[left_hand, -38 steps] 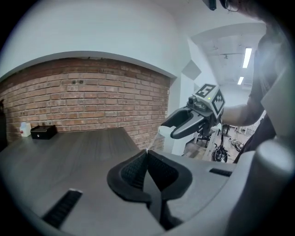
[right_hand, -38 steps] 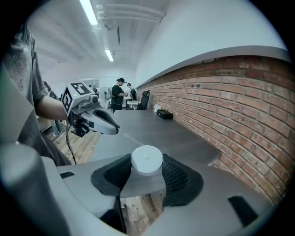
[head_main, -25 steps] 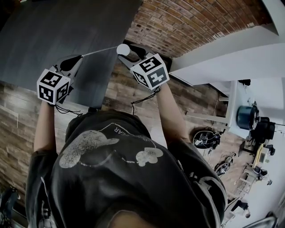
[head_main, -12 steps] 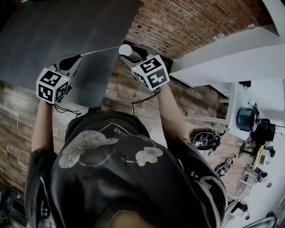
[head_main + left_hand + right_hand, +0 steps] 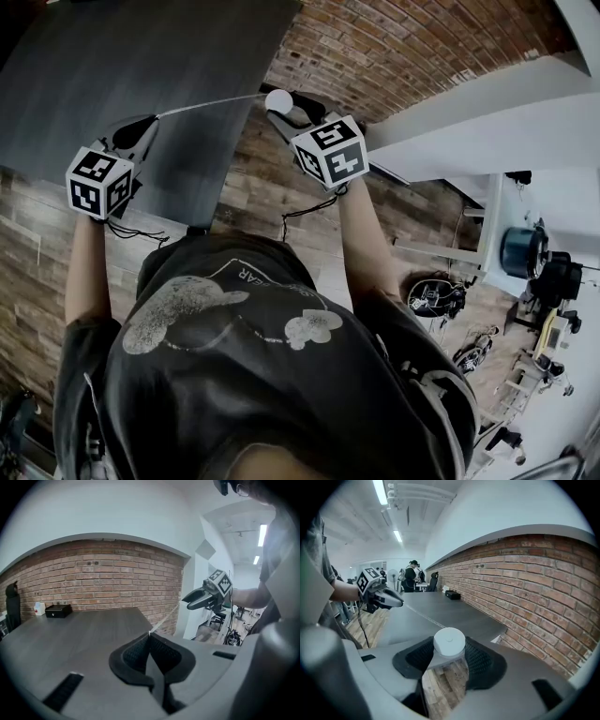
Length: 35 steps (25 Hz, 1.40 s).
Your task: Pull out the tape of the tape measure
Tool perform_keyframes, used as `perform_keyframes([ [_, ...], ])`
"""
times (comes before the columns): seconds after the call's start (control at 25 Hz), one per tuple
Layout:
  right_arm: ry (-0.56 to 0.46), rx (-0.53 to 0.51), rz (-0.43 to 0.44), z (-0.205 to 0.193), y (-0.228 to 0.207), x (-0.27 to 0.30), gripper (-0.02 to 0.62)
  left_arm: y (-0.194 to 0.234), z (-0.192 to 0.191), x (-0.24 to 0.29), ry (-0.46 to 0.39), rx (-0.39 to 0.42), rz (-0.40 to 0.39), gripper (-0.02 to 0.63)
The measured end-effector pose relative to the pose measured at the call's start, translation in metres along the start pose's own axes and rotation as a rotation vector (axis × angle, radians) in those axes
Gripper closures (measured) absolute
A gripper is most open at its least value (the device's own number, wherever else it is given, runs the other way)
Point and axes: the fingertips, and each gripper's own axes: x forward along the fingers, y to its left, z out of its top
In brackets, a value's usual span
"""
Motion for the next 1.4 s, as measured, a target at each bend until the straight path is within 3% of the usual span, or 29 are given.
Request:
perform_keyframes([
  [0.68,-0.026,0.033,-0.049,-0.009,-0.021,-0.026,0.367,0.007,-0.009,-0.024,0.000,-0.044,0.123,0.595],
  [1.4,-0.058,0.012,0.043,-0.023,0.008,-0.044,0.368,-0.016,-0.027,-0.055,0.022,-0.074,0.262,0.595],
])
